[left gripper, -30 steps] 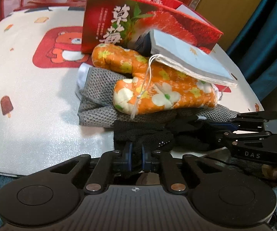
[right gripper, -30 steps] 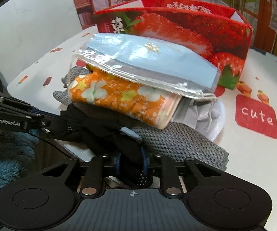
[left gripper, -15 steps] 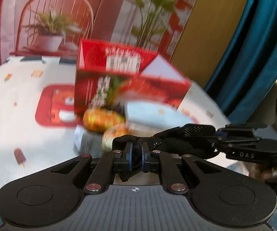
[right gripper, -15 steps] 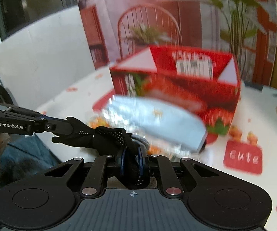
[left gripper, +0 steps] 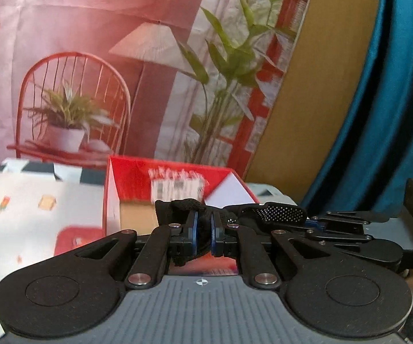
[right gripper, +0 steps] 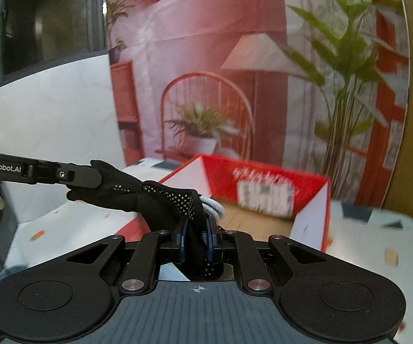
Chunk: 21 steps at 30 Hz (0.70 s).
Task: Organize soft objects
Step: 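Carry the black glove over the box and open both grippers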
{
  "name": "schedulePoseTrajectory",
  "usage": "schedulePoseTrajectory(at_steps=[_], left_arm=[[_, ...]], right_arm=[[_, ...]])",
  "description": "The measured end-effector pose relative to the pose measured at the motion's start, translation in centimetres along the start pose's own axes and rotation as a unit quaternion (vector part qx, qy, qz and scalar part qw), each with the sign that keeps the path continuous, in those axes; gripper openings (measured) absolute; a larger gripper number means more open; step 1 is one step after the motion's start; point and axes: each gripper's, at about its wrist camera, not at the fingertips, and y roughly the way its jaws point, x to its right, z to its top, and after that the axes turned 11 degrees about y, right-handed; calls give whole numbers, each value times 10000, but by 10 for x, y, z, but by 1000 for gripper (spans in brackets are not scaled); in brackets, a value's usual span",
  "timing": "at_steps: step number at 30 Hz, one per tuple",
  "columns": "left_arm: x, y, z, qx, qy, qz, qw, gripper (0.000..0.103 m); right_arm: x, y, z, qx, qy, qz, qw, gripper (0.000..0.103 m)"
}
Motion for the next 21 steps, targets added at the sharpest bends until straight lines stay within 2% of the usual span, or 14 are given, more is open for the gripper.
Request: schedulePoseTrajectory(at_steps=[4, 8, 13, 21], left_arm=[[-12, 35, 16, -156, -16, 130, 9998, 9], [-31, 73, 14, -451, -208, 200, 9986, 10], [-45, 106, 8, -701, -268, 249, 9969, 10], [-50, 141, 9, -903, -71, 434, 9949, 10]], right_arm=[[10, 36, 20, 78, -141, -161, 9997, 12], [24, 77, 29, 0, -205, -290, 9994, 12], [43, 120, 23, -359, 26, -408, 9985, 12], [61, 156, 15, -680, 231, -597, 9956, 13]])
